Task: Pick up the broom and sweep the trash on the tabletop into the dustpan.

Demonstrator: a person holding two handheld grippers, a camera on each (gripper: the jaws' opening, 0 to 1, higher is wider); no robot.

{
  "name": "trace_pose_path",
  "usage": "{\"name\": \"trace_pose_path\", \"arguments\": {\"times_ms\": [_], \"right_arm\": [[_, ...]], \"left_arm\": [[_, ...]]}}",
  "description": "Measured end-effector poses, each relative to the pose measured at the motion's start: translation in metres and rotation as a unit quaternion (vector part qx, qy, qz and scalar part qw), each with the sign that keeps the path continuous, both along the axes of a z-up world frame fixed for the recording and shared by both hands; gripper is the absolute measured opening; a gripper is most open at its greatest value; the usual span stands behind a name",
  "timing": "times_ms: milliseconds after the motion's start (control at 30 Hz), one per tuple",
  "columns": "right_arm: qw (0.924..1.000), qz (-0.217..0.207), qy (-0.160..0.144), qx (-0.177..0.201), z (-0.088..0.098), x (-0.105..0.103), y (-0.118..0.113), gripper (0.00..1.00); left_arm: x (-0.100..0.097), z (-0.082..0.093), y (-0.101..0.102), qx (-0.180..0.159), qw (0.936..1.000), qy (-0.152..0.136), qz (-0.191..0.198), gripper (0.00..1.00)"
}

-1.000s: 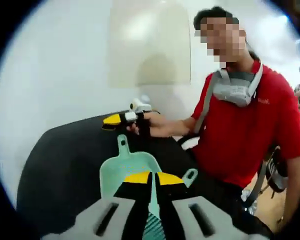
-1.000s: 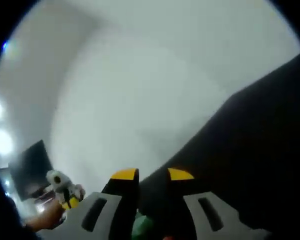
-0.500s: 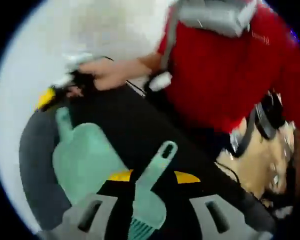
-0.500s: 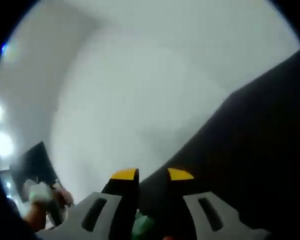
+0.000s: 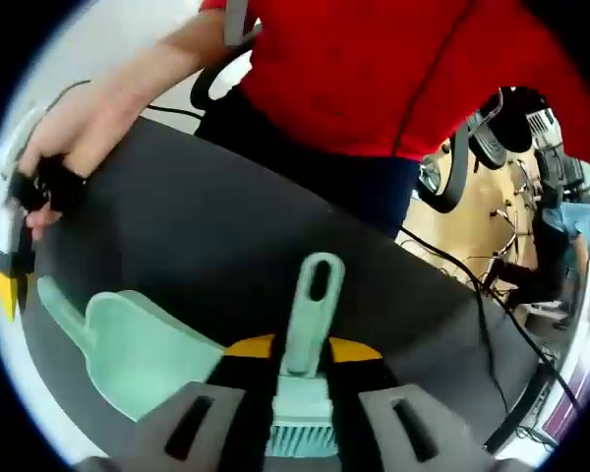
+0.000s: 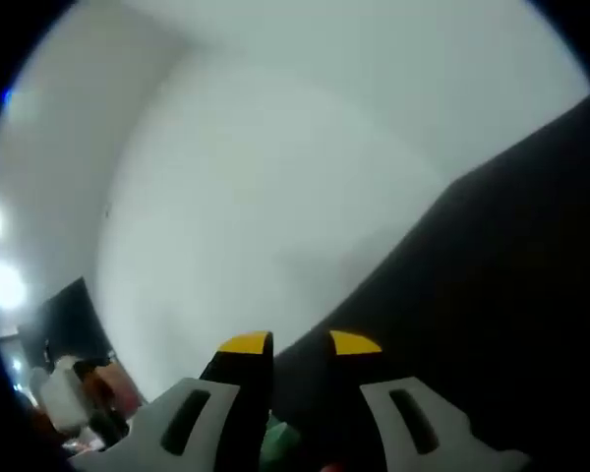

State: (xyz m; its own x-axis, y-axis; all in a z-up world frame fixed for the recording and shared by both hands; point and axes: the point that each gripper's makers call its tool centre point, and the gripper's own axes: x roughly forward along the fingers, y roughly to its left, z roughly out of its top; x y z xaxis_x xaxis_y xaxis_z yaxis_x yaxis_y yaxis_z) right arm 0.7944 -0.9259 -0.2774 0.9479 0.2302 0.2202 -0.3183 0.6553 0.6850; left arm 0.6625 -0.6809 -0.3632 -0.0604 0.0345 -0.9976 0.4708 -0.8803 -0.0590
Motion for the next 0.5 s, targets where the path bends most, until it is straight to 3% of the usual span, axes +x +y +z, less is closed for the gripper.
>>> {"name": "trace_pose_path", "arguments": {"times_ms": [133,200,267,400,500], "right_arm": [[1.0,0.0,-0.002,0.005,0.001,0.001,-0.001,0.24],[1.0,0.002,0.0,0.003,0.0,0.002,0.0,0.24],[1.0,0.004,0.0,0.003,0.0,0.002,0.001,0.24],[0.9999,0.002,-0.005,0.01,0.002,0.002,0.0,0.24],[0.9999,0.003,-0.007,0.01,0.002,0.002,0.0,0.24]], "left_arm": [[-0.004,0.008,-0.009,-0.065,0.9966,0.025,0.045,0.14],[-0.003,0.02,-0.013,-0.11,0.9897,0.036,0.084,0.14],[-0.003,0.031,-0.013,-0.15,0.979,0.055,0.126,0.14],[0.001,0.049,-0.01,-0.23,0.9458,0.083,0.214,0.13],[0.01,0.064,-0.012,-0.275,0.9272,0.078,0.242,0.13]]}}
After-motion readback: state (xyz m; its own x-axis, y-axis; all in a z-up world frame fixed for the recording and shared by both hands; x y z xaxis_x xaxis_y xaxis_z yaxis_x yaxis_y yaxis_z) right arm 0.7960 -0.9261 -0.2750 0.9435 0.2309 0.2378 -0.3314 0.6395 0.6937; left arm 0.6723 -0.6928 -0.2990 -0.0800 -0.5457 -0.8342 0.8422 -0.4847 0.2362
